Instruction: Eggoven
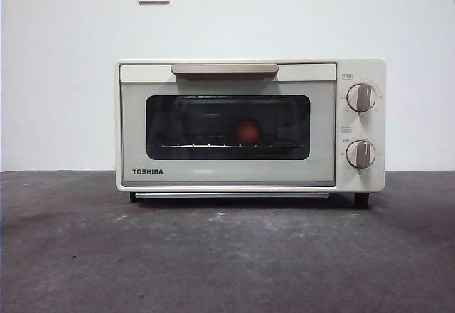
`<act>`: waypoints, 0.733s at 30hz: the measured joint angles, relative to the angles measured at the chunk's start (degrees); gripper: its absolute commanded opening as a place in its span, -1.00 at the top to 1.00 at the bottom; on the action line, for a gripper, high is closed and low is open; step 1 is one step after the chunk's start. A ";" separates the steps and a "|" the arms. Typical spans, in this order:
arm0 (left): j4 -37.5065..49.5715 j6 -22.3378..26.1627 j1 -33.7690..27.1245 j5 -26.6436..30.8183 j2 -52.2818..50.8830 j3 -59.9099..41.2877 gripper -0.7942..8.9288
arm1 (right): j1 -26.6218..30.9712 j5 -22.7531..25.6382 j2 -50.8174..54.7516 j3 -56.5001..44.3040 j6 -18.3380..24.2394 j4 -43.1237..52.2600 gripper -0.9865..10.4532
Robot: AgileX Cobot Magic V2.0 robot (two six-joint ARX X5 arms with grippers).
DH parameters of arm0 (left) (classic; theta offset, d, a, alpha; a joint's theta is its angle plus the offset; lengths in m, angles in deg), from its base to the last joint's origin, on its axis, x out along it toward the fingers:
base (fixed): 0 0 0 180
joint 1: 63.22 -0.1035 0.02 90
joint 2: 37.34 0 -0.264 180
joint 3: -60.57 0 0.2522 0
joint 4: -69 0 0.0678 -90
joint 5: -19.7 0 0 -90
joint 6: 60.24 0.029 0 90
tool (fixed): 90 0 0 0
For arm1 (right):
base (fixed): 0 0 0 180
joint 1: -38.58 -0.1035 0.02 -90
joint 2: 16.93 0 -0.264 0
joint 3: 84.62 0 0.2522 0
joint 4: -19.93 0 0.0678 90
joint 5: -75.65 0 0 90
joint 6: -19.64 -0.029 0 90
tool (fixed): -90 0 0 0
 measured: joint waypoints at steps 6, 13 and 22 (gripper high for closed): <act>3.02 0.44 -3.30 7.34 -10.19 -12.44 0.82 | 0.00 -0.02 0.00 0.00 0.00 0.02 0.82; 3.30 -0.46 -5.22 7.37 -17.31 -21.99 0.82 | 0.00 -0.02 0.00 0.00 0.00 0.04 0.82; 2.97 -1.86 -5.35 6.25 -21.16 -27.08 0.82 | 0.00 -0.02 -0.02 0.00 0.00 0.07 0.82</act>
